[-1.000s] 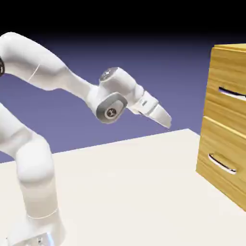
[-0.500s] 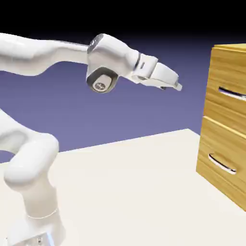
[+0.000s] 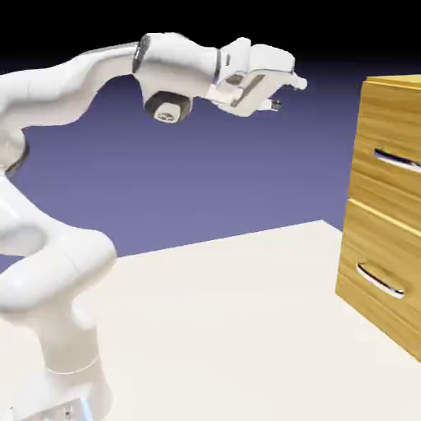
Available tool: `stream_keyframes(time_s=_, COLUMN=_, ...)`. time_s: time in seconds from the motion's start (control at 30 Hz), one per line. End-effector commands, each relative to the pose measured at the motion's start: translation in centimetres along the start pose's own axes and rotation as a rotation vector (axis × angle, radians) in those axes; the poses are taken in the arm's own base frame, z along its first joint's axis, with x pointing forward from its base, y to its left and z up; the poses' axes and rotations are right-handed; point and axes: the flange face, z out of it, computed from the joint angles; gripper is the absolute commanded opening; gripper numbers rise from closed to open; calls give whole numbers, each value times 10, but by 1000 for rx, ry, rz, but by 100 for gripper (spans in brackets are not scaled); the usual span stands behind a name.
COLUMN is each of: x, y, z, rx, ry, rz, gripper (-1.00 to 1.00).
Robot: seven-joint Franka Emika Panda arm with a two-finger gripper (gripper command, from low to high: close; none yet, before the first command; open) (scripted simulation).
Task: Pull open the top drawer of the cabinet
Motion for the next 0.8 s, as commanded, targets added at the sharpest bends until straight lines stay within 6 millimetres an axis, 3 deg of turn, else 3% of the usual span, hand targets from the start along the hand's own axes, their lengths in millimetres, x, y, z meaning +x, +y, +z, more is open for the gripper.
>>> stream_keyframes(time_s=0.0, x=1, y=-5, z=3, rx=5, ry=14, rz=-29, gripper=0)
stream_keyframes(time_s=0.2, x=-2, y=-33, z=30, rx=34, ry=88, rz=-216, gripper=0)
stream_keyframes(time_s=0.43, x=-20, y=-54, z=86, rx=64, ry=157, rz=-446, gripper=0)
stream_keyframes(time_s=0.6, x=-43, y=-56, z=139, rx=83, ry=197, rz=-608, gripper=0)
stream_keyframes(time_s=0.77, x=-74, y=-42, z=198, rx=97, ry=231, rz=-760, gripper=0)
